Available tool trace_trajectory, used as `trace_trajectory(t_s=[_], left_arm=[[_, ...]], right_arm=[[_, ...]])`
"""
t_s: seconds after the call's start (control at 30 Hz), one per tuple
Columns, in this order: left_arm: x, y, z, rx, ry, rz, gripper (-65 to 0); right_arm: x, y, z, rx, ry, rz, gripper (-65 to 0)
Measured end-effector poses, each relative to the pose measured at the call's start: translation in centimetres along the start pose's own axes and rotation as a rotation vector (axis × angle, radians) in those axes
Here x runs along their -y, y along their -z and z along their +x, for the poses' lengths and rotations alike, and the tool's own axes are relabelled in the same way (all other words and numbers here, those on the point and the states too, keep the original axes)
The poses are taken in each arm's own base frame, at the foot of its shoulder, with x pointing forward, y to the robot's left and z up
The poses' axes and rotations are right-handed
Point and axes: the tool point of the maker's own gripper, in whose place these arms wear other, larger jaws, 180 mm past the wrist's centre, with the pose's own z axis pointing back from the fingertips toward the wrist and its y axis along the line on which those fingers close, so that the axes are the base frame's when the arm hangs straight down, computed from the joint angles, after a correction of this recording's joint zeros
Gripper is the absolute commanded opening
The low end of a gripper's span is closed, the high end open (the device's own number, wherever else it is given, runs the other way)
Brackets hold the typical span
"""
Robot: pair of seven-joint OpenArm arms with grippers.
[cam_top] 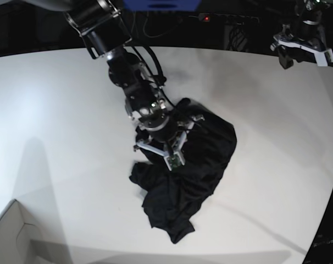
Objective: Layout the t-shirt on the table in an organized manner, then fold the t-shirt properly
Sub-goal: 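Lift the grasped cloth with the right gripper and pull it away, then grasp another edge with the left gripper and stretch the shirt apart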
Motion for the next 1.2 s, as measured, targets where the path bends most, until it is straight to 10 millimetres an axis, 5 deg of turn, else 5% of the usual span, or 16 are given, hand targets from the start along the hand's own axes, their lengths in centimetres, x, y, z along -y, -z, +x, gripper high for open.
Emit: trace_trajectory(t_s=[0.2,0.4,0.5,0.6,0.67,0.73,0.83,1.0,1.2], left_arm=[[0.0,0.0,0.1,0.004,0.001,0.0,-34.9],[0.5,0.5,1.1,0.034,0.001,-0.013,-34.9],[1.1,0.3,1.6,0.049,0.005,-0.028,-36.0],[2.3,1.0,3.2,0.089,0.003,-0.06,-40.9],[4.2,1.6,5.0,0.147,0.029,-0.132,-45.3],[7.5,1.9,5.9,0.176,0.083,-0.262,-48.9],[10.8,2.3,6.6,0.199,0.106,-0.369,-48.2],[14.7,4.0,8.4,0.232,0.063,-0.422,-35.5],[21.0,8.3,9.8,0.22,0.046,-0.533,-22.0]], right_arm=[[1.2,-5.5,6.1,0.179,0.032,-0.028,-65.0],[9.5,-11.2,8.6,0.297,0.126,-0.241,-65.0],[15.6,-14.8,9.1,0.366,0.183,-0.414,-65.0],[20.7,-17.0,5.8,0.315,0.247,-0.574,-65.0],[23.2,-17.8,1.6,0.238,0.347,-0.664,-65.0],[24.6,-18.0,-2.9,0.138,0.435,-0.723,-65.0],[25.4,-18.2,-6.4,0.062,0.468,-0.756,-65.0],[25.5,-20.0,-9.1,-0.034,0.443,-0.769,-56.3],[25.0,-21.8,-8.0,-0.02,0.417,-0.778,-37.8]])
